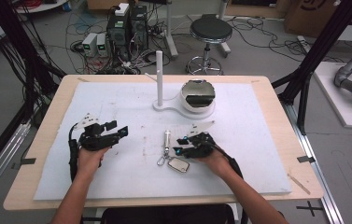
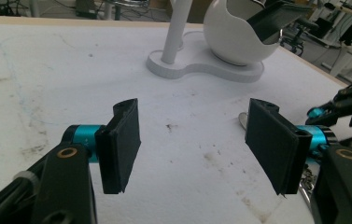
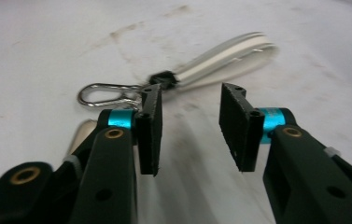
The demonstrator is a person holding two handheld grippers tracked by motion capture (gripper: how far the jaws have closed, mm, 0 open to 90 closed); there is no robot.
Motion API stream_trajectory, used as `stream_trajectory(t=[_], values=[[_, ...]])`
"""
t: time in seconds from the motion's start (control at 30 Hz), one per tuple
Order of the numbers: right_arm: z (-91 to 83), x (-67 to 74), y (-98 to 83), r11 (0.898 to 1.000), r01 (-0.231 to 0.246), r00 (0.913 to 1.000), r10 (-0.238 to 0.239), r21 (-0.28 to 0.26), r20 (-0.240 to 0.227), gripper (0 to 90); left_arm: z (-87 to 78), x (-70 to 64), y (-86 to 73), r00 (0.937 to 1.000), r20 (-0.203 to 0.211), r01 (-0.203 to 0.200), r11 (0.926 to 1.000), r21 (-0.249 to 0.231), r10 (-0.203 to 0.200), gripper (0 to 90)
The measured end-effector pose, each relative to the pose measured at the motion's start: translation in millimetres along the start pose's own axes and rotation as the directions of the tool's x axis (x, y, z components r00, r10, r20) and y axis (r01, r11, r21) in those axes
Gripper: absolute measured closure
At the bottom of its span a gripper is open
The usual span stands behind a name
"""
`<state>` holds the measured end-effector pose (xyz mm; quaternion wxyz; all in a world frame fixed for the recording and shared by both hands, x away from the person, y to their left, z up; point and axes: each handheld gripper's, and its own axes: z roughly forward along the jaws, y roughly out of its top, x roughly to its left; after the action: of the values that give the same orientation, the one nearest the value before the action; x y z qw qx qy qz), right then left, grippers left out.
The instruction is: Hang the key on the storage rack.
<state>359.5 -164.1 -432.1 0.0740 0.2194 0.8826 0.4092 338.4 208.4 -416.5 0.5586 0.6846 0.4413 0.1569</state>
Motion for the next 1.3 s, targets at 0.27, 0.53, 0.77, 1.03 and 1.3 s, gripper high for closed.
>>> stream_trajectory(t=[0.27,0.53,0.77,1.03,1.3], values=[[-54.5,-28.9,-27.2,0.995,-0.067,0.9842,0.079,-0.08,0.158,50.6,21.3,-21.1,-1.7,0.9995,0.03,-0.007,0.9997,0.025,0.006,39.9],[-87.4,-44.6,-56.3,0.989,-0.112,0.9583,0.132,-0.092,0.253,44.0,55.3,-50.1,-9.7,0.9988,0.036,-0.035,0.9946,0.098,0.031,31.5],[-103.3,-50.8,-70.2,0.989,-0.119,0.9418,0.141,-0.092,0.305,43.5,84.7,-77.0,-14.9,0.9978,0.026,-0.064,0.9829,0.172,0.061,26.8],[-107.4,-52.2,-71.7,0.987,-0.119,0.939,0.147,-0.108,0.311,43.7,109.4,-98.7,-18.3,0.9935,-0.031,-0.1,0.9694,0.224,0.109,25.3],[-107.0,-52.0,-70.9,0.986,-0.12,0.9404,0.152,-0.119,0.304,43.8,119.8,-109.1,-23.1,0.9832,-0.097,-0.119,0.9451,0.304,0.155,35.0]])
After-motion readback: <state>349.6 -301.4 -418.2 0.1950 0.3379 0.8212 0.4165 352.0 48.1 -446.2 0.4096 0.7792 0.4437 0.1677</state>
